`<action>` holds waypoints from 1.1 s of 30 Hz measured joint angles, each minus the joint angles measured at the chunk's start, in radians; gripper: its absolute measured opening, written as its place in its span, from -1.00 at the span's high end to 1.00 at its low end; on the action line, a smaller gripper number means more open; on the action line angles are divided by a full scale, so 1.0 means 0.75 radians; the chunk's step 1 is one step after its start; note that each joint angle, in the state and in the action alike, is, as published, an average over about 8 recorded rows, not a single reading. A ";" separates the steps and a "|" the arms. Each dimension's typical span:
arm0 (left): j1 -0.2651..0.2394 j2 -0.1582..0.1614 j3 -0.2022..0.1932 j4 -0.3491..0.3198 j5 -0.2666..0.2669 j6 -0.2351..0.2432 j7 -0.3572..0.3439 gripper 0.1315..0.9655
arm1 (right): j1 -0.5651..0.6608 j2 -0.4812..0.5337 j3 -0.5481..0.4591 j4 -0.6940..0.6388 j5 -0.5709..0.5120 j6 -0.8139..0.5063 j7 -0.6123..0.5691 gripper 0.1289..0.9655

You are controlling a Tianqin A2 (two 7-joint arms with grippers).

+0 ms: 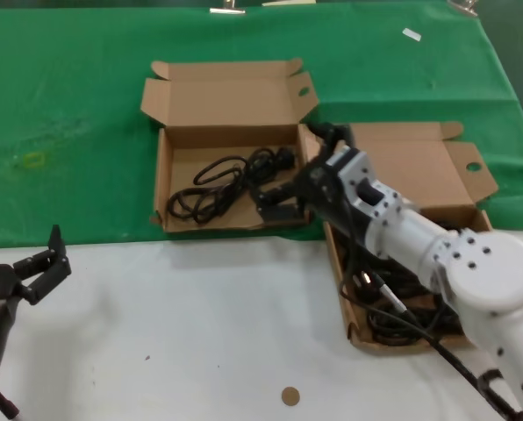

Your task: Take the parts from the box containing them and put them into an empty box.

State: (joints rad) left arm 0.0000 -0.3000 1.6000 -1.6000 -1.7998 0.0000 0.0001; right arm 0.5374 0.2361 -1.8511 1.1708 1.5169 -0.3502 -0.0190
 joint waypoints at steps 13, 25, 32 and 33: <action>0.000 0.000 0.000 0.000 0.000 0.000 0.000 -0.95 | -0.292 0.035 0.136 0.232 0.153 0.190 0.010 -1.00; 0.000 0.000 0.000 0.000 0.000 0.000 0.000 -1.00 | -0.559 0.066 0.261 0.446 0.295 0.364 0.020 -1.00; 0.000 0.000 0.000 0.000 0.000 0.000 0.000 -1.00 | -0.654 0.078 0.306 0.522 0.345 0.426 0.023 -1.00; 0.000 0.000 0.000 0.000 0.000 0.000 0.000 -1.00 | -0.657 0.078 0.307 0.525 0.346 0.428 0.023 -1.00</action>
State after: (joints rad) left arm 0.0000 -0.3000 1.5999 -1.6000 -1.8000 0.0000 -0.0001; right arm 0.0448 0.2947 -1.6209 1.5643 1.7765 -0.0292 -0.0015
